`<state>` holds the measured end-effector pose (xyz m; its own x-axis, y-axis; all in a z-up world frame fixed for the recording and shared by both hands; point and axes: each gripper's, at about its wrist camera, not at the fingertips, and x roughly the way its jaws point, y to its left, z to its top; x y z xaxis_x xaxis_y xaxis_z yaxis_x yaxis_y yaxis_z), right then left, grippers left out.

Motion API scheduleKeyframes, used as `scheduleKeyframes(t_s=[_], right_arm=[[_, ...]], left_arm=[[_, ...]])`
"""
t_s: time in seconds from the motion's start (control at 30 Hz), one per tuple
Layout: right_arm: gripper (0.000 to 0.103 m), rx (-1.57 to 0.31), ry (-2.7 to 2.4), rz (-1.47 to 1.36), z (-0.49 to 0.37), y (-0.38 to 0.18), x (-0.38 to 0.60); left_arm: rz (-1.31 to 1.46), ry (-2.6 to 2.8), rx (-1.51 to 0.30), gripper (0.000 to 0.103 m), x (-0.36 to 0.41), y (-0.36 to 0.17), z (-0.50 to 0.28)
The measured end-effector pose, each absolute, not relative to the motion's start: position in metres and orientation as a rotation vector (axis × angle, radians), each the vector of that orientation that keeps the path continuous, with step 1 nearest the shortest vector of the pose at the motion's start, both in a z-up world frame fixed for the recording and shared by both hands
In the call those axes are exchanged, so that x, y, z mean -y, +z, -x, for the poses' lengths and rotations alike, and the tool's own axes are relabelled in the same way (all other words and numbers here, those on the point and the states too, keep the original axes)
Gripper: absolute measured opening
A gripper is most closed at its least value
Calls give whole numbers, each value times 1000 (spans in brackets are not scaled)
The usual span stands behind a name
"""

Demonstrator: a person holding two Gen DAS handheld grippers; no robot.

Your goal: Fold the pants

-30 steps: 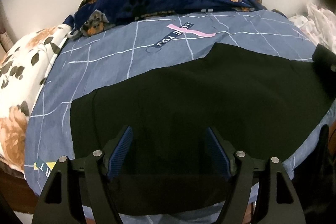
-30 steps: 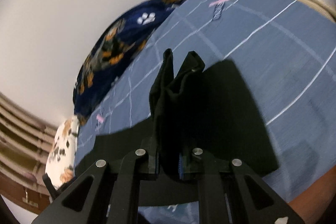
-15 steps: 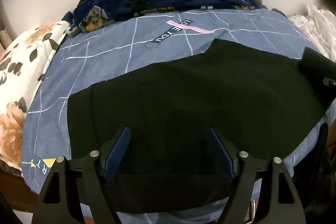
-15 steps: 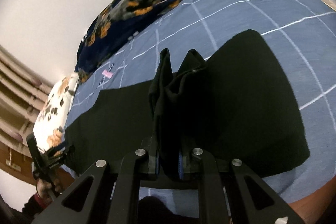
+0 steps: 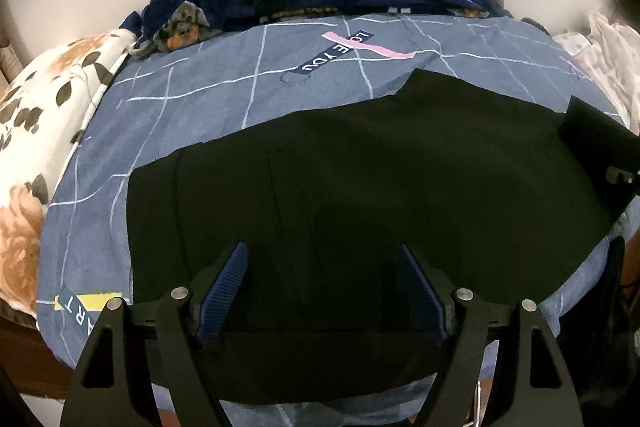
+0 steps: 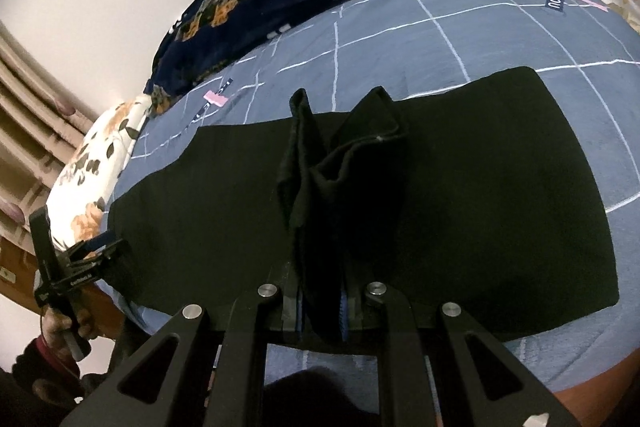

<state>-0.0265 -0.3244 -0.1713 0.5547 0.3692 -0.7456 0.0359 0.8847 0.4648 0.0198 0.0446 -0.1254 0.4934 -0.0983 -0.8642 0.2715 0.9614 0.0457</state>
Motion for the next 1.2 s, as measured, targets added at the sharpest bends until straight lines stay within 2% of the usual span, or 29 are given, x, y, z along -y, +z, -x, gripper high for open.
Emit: scheduleKeyframes(t_s=[0.17,0.23,0.4,0.47,0.57,0.73,0.83,1.0,1.2], right_arm=[[18,-988,231,-446,25,-174,318],[24,-997,253,-450,24,-176,315],[52,-996,317,-460,25,-177,306],[57,-992,354,-470,26,-177,303],[58,-973,428,-534,29,-175,304],[59,-887,601,-871,30,-179,331],[59,-832,573,-974,35,-180,355],[59,-786,519,-1033,44,-181,378],[59,-828,550,-979,36,-184,358]], left_arm=[[-182,-222,-1042,78,-46,-128,-21],[-179,-220,-1044,78,-47,-128,-22],[-177,-218,-1051,78,-47,-130,-23],[-176,-217,-1055,78,-48,-131,-23],[-178,-218,-1056,78,-48,-131,-22],[-179,-221,-1054,78,-47,-132,-22],[-179,-230,-1052,78,-46,-131,-21],[-180,-262,-1042,78,-42,-128,-19],[-171,-289,-1028,78,-39,-125,-17]])
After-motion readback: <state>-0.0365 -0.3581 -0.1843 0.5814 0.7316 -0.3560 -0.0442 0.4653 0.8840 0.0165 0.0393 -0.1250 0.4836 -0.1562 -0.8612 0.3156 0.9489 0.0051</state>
